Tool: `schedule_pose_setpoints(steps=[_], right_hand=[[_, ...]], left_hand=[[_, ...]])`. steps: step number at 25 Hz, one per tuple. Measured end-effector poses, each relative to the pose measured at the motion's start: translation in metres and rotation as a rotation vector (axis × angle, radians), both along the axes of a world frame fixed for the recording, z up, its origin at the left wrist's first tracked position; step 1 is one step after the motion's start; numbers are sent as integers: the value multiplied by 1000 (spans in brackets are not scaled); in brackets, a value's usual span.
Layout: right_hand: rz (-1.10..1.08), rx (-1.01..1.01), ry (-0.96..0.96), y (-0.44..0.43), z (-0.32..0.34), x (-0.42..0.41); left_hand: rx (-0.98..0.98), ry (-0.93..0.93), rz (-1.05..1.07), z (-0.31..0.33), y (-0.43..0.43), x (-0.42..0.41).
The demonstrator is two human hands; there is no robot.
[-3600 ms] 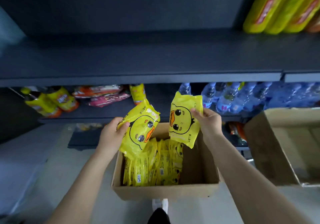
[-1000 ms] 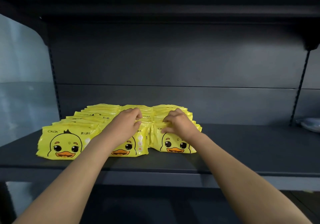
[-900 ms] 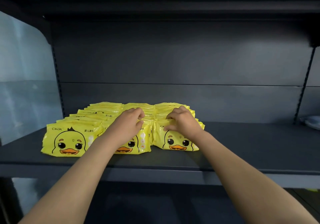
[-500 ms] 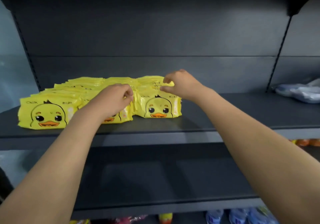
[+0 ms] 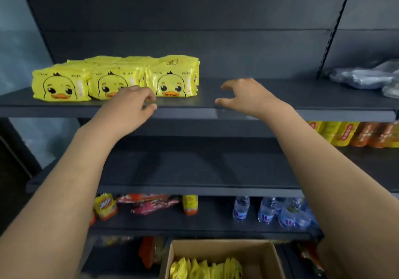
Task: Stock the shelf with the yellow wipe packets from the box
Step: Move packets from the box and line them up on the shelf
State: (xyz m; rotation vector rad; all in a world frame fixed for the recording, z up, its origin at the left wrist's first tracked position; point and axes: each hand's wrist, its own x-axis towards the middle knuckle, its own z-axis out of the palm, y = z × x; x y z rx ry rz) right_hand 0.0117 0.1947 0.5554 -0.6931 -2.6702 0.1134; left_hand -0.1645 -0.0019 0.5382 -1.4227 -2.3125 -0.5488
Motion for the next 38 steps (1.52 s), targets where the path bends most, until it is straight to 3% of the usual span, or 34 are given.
schedule_pose_setpoints(steps=[7, 13, 19, 26, 31, 38], right_hand=[[30, -46, -49, -17, -96, 99], [-19, -119, -226, -27, -200, 144], [-92, -377, -332, -39, -312, 138], [-162, -545, -650, -47, -460, 103], [-317, -683, -669, -44, -563, 105], [-487, -941, -689, -40, -686, 117]], left_hand=[[83, 50, 158, -84, -32, 122], [31, 97, 195, -188, -51, 155], [-83, -88, 129, -316, -50, 148], [-408, -340, 26, -469, -53, 121], [-539, -434, -50, -557, -31, 131], [-560, -591, -39, -657, 4, 163]])
